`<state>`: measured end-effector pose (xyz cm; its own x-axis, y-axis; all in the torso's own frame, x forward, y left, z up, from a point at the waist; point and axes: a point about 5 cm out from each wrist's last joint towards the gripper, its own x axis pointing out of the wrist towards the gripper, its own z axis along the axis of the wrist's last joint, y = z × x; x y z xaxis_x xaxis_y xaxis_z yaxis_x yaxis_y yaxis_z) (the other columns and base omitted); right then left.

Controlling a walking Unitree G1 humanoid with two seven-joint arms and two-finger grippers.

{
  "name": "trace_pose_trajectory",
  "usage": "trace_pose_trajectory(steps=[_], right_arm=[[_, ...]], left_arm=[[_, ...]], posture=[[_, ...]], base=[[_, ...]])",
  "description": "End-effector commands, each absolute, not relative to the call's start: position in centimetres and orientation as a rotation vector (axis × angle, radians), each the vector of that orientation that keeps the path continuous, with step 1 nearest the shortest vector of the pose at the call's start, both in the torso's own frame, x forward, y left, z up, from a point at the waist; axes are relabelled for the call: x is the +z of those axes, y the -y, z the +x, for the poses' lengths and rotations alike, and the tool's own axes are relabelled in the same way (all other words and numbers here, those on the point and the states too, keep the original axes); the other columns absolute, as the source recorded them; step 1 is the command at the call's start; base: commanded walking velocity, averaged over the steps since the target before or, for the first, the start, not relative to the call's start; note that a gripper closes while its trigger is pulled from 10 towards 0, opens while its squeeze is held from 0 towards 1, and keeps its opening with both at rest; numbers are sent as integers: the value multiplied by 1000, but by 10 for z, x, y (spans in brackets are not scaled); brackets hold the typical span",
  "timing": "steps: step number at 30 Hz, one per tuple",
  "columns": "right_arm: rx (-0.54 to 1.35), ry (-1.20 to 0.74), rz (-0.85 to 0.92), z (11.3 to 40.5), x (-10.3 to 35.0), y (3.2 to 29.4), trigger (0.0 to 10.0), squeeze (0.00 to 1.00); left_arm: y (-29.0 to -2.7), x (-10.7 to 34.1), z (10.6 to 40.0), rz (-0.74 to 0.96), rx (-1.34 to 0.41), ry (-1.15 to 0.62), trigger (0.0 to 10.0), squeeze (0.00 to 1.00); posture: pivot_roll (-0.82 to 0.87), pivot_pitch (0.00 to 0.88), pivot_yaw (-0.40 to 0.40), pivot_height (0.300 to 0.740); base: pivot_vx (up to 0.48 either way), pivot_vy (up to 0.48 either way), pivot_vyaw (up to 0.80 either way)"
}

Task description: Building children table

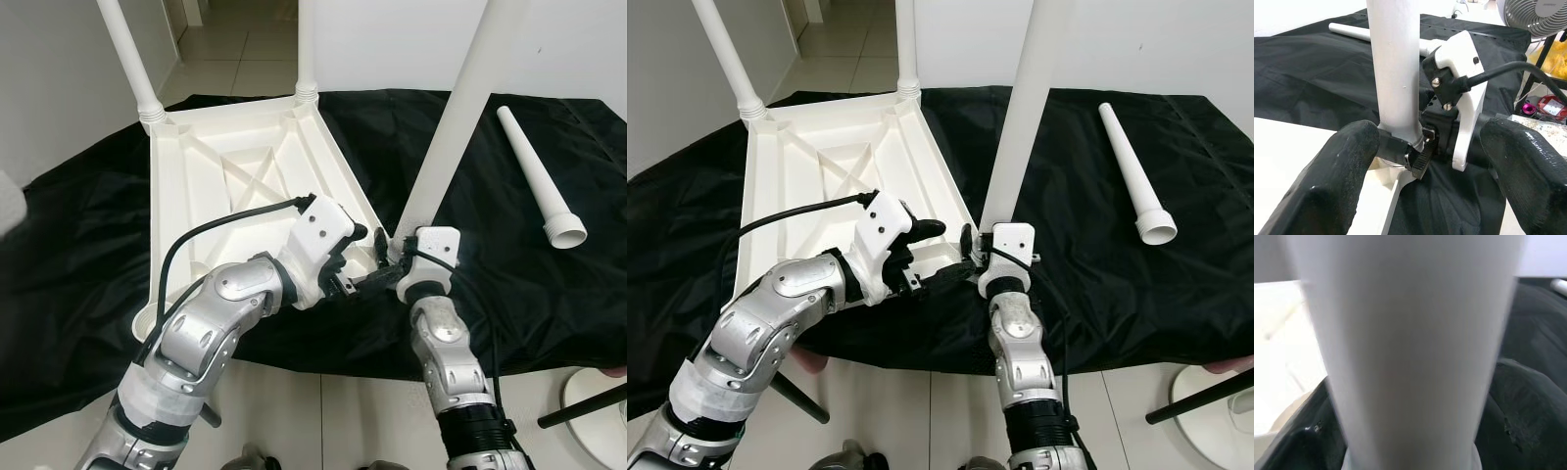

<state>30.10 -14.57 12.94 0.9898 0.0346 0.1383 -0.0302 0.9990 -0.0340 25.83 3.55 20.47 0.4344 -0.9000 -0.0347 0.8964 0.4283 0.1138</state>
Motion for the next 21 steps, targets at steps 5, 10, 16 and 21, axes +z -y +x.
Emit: trace_pose_trajectory(steps=[5, 10, 16, 21], right_arm=[[106, 163, -38, 299, 134, 154, 10000, 0], [229, 185, -71, 300, 140, 161, 10000, 0], [345, 195, -120, 304, 145, 170, 10000, 0], [432, 207, -156, 310, 150, 176, 9843, 0]], left_arm=[[-35, 205, 259, 121, -1117, 33, 10000, 0], [-35, 205, 259, 128, -1126, 24, 10000, 0], [-35, 205, 259, 135, -1131, 18, 10000, 0], [-35, 205, 259, 137, -1132, 17, 10000, 0]], posture=[[-48, 39, 82, 740], [-49, 39, 86, 740], [-47, 40, 94, 740], [-43, 37, 96, 740]], base=[[0, 0, 0], [0, 0, 0], [0, 0, 0], [0, 0, 0]])
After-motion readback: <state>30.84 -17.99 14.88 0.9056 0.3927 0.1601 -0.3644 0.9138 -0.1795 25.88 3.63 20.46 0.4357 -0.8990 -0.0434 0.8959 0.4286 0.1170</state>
